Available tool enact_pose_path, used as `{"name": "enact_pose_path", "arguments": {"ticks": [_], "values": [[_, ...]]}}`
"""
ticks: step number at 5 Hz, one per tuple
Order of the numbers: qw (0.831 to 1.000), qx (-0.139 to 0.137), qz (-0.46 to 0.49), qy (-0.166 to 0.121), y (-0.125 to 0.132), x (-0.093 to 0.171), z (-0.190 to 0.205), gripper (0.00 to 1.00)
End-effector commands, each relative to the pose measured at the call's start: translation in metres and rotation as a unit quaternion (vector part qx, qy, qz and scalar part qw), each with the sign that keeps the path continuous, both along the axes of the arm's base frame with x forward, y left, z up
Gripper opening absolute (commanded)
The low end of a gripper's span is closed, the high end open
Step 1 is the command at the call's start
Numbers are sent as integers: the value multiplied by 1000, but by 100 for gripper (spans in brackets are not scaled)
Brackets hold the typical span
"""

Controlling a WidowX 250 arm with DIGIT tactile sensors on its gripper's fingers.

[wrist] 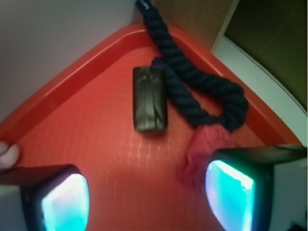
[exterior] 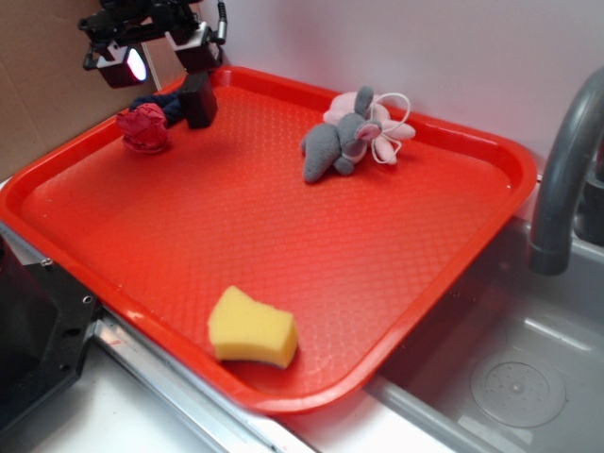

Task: Grab the black box.

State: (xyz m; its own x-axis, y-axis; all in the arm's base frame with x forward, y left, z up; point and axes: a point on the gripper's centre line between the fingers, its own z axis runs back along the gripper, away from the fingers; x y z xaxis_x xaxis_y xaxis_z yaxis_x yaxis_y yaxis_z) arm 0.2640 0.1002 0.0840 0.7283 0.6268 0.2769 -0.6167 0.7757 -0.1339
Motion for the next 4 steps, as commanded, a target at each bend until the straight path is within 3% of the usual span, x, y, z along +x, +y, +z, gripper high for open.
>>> {"name": "enact_pose_path", "arguments": {"ticks": [1,4], "values": [[999,37,1,-4,21,32,-14,100],[998,46,5,30,31,33,-39,100]]}}
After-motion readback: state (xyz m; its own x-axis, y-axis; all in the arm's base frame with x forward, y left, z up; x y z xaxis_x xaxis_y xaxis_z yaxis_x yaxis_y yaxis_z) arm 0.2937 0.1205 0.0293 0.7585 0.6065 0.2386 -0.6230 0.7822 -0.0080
